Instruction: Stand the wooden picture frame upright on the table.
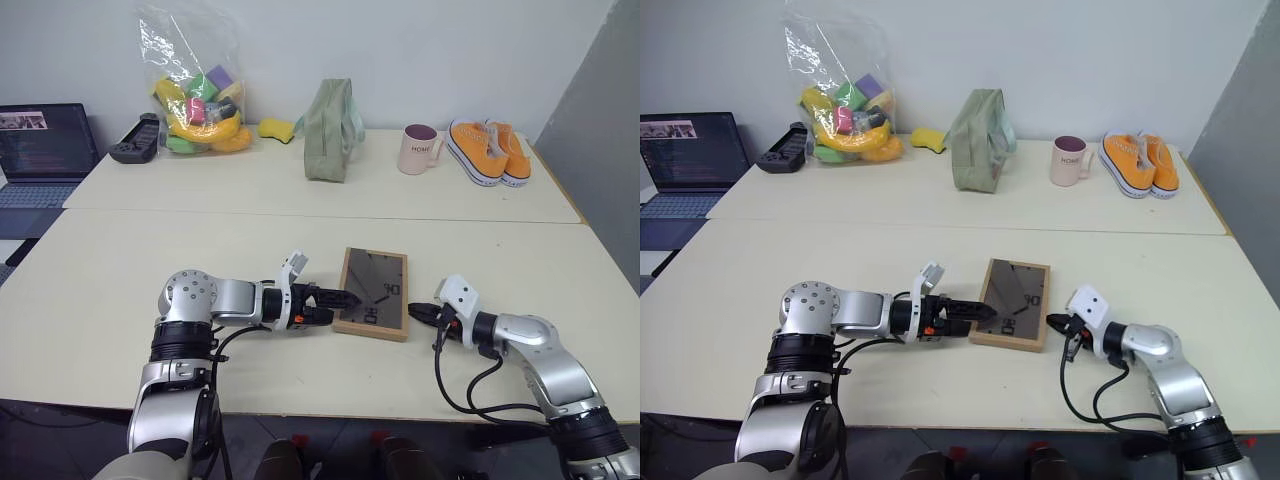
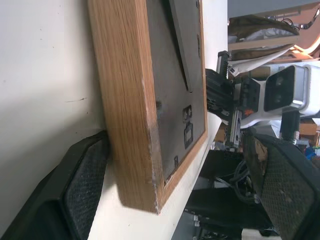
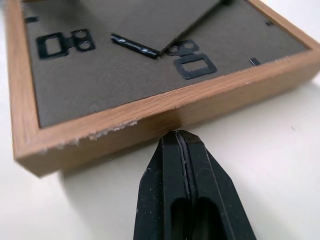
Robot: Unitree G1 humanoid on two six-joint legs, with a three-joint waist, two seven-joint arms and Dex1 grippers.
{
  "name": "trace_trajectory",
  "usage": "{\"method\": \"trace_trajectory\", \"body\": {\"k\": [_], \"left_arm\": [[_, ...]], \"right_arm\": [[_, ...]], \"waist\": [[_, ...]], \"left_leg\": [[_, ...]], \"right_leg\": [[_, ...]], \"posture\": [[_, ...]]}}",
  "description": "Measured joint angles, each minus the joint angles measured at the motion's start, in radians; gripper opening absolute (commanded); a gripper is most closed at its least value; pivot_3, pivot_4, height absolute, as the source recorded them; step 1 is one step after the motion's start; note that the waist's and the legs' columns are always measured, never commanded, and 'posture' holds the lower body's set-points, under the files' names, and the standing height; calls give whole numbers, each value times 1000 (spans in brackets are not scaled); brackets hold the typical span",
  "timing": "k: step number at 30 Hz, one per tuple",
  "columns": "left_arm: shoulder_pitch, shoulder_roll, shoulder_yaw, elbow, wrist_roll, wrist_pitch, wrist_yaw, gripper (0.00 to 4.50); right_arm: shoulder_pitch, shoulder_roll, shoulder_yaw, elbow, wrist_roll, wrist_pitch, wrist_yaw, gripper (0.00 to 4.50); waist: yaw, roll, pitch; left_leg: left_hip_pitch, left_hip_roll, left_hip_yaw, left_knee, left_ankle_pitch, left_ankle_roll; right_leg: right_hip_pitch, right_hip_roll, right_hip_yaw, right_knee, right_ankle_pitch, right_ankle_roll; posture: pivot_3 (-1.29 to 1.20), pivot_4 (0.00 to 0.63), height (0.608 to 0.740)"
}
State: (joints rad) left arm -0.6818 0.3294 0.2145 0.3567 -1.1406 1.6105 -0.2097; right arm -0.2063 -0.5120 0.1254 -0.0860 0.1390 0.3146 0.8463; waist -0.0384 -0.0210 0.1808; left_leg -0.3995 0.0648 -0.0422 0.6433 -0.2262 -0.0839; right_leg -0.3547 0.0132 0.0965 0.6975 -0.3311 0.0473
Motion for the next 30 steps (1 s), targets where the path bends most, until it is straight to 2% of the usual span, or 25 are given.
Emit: {"method": "trace_trajectory", "body": {"k": [7, 15, 18, 28, 30], "left_arm": [[-7, -5, 13, 6, 23, 0, -11, 4392], [-21, -28, 79, 28, 68, 0, -4, 4392], [-23, -38, 100, 31, 80, 0, 4, 3925], [-23, -42, 115, 40, 98, 0, 22, 1897], [-23, -44, 122, 40, 86, 0, 18, 1643]], "right_arm": [[-3, 58, 29, -31, 1, 38, -33, 0], [-3, 30, 37, -23, 0, 33, -25, 0], [-2, 19, 36, -23, 0, 27, -21, 0], [6, 1, 32, -23, 1, 18, -20, 0], [9, 1, 30, -23, 1, 16, -20, 0]], "waist": [[-1, 0, 0], [-3, 0, 0], [-4, 0, 0], [-4, -1, 1], [-4, -1, 1]], "left_leg": [[0, 0, 0, 0, 0, 0], [0, 0, 0, -1, 0, 0], [0, 0, 0, -1, 0, 0], [-2, 0, 0, -2, 0, -1], [-2, 0, 0, -2, 0, -1]], "right_leg": [[0, 0, 0, 0, 0, 0], [0, 0, 0, 0, 0, 0], [0, 0, 0, -1, 0, 0], [-2, 0, 0, -3, 0, 0], [-2, 0, 0, -3, 0, 0]], "posture": [[0, 150, 740], [0, 150, 740], [0, 150, 740], [0, 150, 740], [0, 150, 740]]}}
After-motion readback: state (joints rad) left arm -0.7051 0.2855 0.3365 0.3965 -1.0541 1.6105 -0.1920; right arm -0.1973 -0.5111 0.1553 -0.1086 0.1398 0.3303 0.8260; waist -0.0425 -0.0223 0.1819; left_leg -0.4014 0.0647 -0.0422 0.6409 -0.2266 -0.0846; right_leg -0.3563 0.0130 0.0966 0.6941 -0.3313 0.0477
